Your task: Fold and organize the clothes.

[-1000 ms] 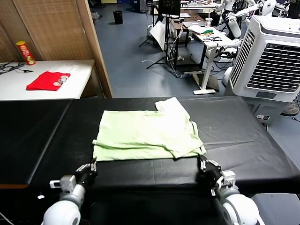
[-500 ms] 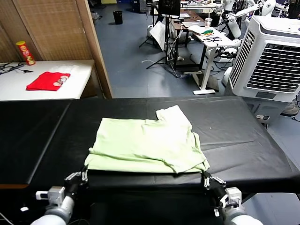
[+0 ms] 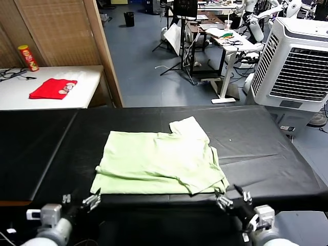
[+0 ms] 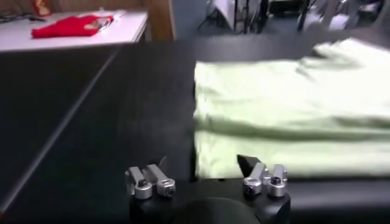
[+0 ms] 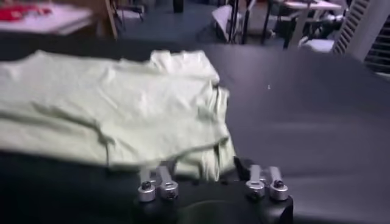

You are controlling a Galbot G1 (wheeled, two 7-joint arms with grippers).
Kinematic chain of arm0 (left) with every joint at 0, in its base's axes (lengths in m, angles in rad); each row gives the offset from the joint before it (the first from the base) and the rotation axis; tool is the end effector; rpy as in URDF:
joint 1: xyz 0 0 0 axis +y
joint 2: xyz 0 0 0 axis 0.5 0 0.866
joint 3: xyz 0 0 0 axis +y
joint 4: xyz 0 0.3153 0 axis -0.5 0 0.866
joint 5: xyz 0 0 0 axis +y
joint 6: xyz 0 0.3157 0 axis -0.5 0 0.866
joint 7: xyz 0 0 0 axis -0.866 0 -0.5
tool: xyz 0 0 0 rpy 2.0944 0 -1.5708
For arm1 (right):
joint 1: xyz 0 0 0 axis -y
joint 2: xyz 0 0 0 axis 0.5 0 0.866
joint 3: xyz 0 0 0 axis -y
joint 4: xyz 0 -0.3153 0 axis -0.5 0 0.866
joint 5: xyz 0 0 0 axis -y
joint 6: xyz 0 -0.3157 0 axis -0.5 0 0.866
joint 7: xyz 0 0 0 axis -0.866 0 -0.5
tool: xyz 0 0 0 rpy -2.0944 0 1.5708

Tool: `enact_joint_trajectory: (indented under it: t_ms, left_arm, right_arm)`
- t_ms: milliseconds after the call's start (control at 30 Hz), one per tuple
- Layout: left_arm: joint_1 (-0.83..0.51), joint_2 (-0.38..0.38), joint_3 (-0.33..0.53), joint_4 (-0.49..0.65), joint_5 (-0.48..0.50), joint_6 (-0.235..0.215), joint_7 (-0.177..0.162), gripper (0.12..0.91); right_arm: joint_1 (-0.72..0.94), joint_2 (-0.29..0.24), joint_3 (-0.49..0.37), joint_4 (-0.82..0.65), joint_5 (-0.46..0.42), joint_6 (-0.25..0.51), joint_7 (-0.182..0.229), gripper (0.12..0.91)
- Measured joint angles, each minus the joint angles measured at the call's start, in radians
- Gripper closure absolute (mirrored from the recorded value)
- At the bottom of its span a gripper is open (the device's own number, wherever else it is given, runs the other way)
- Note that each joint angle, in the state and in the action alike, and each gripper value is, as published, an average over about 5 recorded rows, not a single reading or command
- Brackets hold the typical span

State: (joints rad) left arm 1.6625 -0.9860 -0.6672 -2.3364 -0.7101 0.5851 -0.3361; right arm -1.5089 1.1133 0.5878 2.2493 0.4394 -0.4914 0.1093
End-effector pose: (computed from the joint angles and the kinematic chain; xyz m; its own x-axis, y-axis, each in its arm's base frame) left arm 0.1479 0.0805 -0.1811 -0.8784 0.0141 0.4776 0.0215 0.9997 0.0101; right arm 0.1759 -0.0659 -0.1971 -0.9453 -0.1150 0.3052 -0.1329 0.9904 -0.0386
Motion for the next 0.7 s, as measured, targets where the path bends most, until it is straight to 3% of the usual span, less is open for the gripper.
enact_joint_trajectory:
  t_ms: [267,533,700]
  left_arm:
    - [-0.380,0.036,0.134,0.197,-0.087,0.009,-0.004,0.232]
    - [-0.713,0.026,0.301,0.498,-0.127,0.014,0.003,0.232]
    - [-0.860,-0.002,0.380,0.675,-0.126,0.017,0.025,0.232]
  right_arm:
    - [0.408,-0.008,-0.152,-0.318,0.025,0.033,0.013,0.227]
    - [0.768,0.029,-0.324,-0.700,0.057,0.056,-0.006,0.227]
    - [0.935,0.068,-0.413,-0.915,0.104,0.027,-0.020,0.227]
